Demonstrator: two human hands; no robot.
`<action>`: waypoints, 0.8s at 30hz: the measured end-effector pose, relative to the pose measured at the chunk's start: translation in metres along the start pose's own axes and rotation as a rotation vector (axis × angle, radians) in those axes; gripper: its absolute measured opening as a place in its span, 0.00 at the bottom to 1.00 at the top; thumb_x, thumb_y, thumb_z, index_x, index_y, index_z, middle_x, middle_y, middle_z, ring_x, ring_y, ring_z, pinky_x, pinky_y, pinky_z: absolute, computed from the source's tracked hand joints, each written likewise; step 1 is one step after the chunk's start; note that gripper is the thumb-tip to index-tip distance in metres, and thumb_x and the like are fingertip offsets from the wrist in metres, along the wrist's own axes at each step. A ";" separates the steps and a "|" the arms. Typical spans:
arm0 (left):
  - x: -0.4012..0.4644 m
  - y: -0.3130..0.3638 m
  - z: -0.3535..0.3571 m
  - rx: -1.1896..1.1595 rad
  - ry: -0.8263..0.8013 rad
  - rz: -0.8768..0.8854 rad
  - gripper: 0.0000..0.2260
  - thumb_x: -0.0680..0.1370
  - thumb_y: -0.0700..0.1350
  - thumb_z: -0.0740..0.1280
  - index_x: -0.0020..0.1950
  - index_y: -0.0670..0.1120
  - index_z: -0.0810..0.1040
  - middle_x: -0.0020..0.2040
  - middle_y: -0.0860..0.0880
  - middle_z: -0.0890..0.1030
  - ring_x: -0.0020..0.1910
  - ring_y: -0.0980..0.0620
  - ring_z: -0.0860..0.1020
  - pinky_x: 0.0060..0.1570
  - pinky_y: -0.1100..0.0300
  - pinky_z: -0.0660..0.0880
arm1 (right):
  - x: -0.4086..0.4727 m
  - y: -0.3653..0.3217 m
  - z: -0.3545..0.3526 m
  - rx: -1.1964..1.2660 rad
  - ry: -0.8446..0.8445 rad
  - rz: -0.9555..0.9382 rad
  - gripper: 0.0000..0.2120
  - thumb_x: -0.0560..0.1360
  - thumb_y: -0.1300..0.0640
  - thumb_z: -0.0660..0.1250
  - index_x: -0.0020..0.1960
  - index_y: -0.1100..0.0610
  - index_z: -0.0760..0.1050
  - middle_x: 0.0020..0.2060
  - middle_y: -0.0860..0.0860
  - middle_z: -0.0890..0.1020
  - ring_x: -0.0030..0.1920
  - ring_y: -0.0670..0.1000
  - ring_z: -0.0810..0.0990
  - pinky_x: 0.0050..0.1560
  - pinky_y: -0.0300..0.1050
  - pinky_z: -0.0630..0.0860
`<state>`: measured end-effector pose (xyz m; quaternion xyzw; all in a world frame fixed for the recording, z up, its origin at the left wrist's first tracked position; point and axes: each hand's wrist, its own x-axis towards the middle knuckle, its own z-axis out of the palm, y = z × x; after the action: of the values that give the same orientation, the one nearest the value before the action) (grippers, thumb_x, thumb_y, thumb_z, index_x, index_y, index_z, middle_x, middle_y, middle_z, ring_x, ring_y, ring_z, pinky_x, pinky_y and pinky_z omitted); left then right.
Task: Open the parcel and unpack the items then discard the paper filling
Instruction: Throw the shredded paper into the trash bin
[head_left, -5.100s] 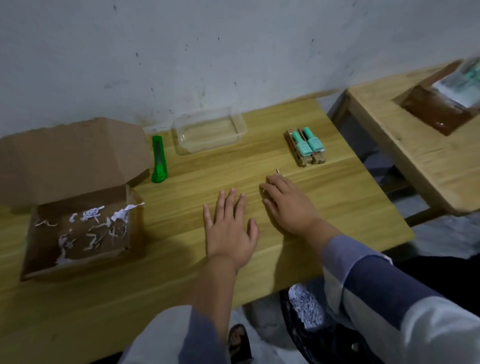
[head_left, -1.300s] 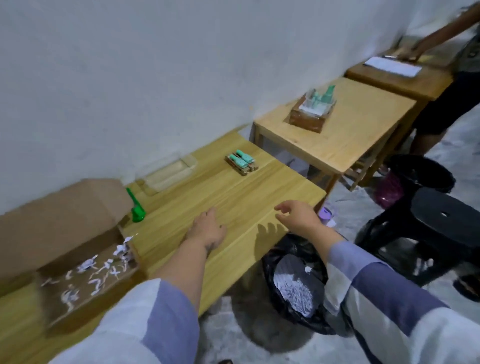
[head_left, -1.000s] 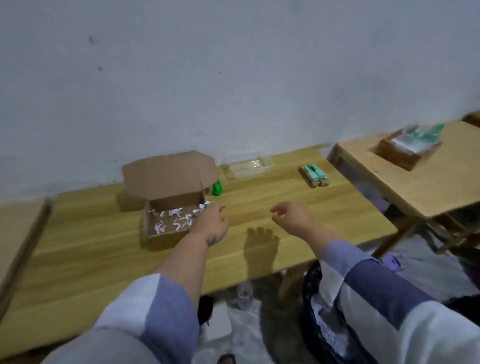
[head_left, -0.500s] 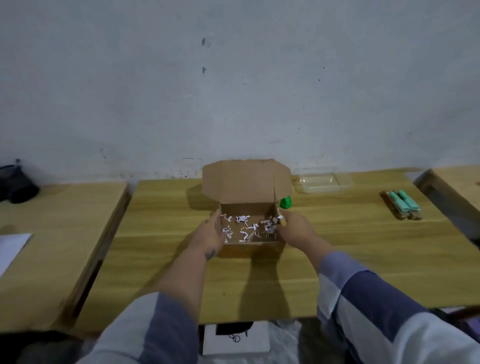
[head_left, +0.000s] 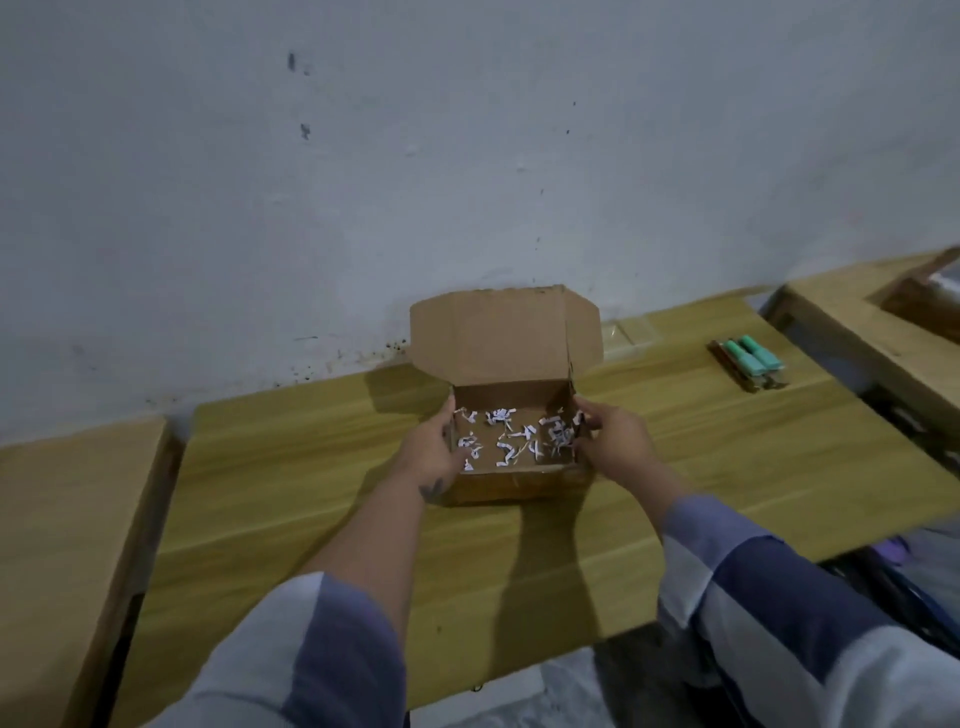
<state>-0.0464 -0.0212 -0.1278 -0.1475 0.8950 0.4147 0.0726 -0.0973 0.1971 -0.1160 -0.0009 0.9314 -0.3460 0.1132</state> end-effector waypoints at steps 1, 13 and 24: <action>0.003 0.010 0.005 -0.015 -0.020 0.026 0.35 0.77 0.41 0.68 0.78 0.54 0.53 0.72 0.47 0.70 0.70 0.48 0.70 0.64 0.61 0.66 | -0.002 0.006 -0.012 0.021 0.024 0.014 0.27 0.73 0.64 0.67 0.71 0.54 0.67 0.60 0.57 0.81 0.59 0.56 0.79 0.57 0.46 0.75; -0.009 0.160 0.146 0.021 -0.281 0.332 0.36 0.75 0.41 0.71 0.78 0.50 0.56 0.74 0.47 0.68 0.72 0.51 0.66 0.66 0.64 0.62 | -0.069 0.156 -0.160 0.151 0.267 0.294 0.28 0.73 0.60 0.70 0.71 0.48 0.67 0.60 0.55 0.78 0.48 0.52 0.77 0.40 0.43 0.78; -0.081 0.269 0.354 0.053 -0.508 0.363 0.35 0.75 0.41 0.70 0.78 0.48 0.55 0.75 0.47 0.64 0.73 0.49 0.65 0.69 0.59 0.64 | -0.159 0.351 -0.267 0.268 0.303 0.485 0.30 0.71 0.65 0.71 0.70 0.50 0.68 0.62 0.58 0.77 0.56 0.56 0.78 0.58 0.58 0.78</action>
<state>-0.0547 0.4305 -0.1422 0.1251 0.8704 0.4210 0.2226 0.0278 0.6489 -0.1129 0.2876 0.8569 -0.4247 0.0513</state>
